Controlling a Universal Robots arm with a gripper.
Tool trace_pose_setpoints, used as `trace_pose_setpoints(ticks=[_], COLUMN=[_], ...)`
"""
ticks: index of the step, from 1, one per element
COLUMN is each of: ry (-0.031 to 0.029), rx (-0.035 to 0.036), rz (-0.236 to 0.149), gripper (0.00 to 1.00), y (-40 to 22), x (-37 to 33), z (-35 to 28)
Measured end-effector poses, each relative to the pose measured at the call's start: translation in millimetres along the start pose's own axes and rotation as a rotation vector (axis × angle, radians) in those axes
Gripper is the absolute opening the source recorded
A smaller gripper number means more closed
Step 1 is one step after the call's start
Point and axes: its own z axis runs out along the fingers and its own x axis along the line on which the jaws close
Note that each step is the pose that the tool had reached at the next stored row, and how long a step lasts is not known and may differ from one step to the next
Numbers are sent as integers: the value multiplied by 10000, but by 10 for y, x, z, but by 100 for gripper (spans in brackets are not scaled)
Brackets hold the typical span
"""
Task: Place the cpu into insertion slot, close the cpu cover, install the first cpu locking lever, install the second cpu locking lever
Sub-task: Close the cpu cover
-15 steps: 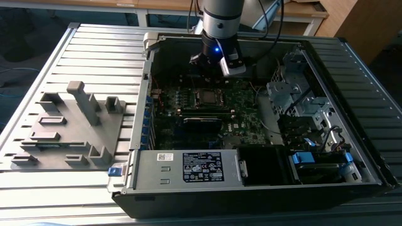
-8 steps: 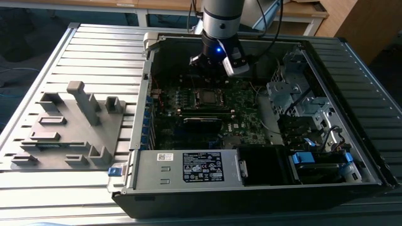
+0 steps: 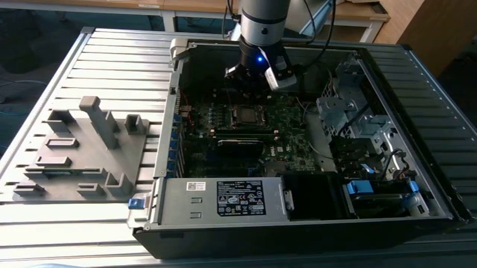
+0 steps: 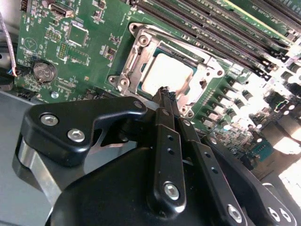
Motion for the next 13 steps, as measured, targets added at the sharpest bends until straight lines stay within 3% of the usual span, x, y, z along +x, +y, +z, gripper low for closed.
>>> trace_pose_setpoints(ticks=[13], ry=[10], rx=[-5], rz=[-252], gripper=[11], y=[0], x=[0], z=[0])
